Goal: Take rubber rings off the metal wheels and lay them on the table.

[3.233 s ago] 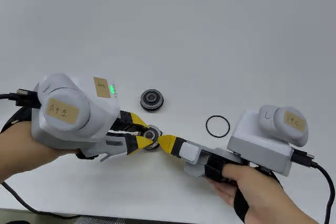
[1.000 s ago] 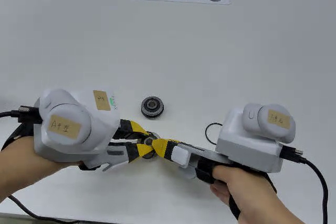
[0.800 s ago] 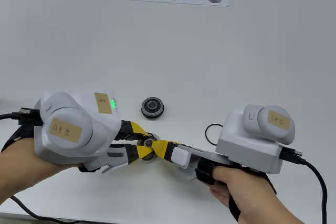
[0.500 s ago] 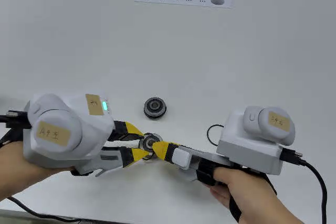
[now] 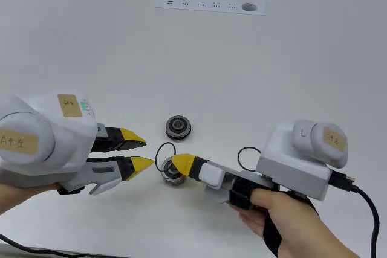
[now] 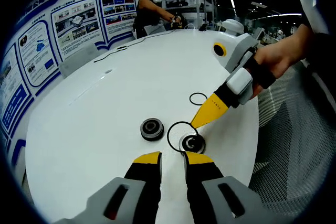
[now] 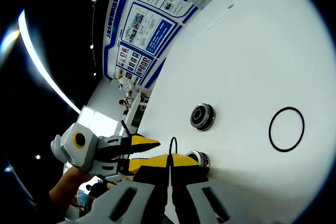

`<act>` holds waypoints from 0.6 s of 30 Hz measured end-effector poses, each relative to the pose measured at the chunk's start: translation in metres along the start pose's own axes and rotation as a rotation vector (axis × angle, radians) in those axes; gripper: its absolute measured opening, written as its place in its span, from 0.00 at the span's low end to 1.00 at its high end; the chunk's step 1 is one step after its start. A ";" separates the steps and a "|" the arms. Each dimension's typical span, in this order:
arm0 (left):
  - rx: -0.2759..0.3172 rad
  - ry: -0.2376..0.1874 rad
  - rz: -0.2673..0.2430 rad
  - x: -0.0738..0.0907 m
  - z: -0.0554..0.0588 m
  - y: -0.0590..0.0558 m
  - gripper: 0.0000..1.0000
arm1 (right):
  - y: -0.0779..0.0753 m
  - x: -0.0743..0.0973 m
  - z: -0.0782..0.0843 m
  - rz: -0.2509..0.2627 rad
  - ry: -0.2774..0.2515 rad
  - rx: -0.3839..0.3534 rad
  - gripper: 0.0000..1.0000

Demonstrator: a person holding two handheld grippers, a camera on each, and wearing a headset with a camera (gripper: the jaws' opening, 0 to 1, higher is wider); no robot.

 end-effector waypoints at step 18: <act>0.038 -0.038 -0.007 0.004 -0.002 -0.001 0.21 | -0.084 0.062 -0.030 0.229 -0.171 -0.148 0.01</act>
Point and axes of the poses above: the centre of the closed fingertips' face, and the gripper's own axes: x roughly backward along the fingers, y roughly to its left, z roughly out of its underside, the point moved 1 cm from there along x, roughly backward along the fingers, and after that the axes turned 8 degrees about x, right-handed, at the moved point
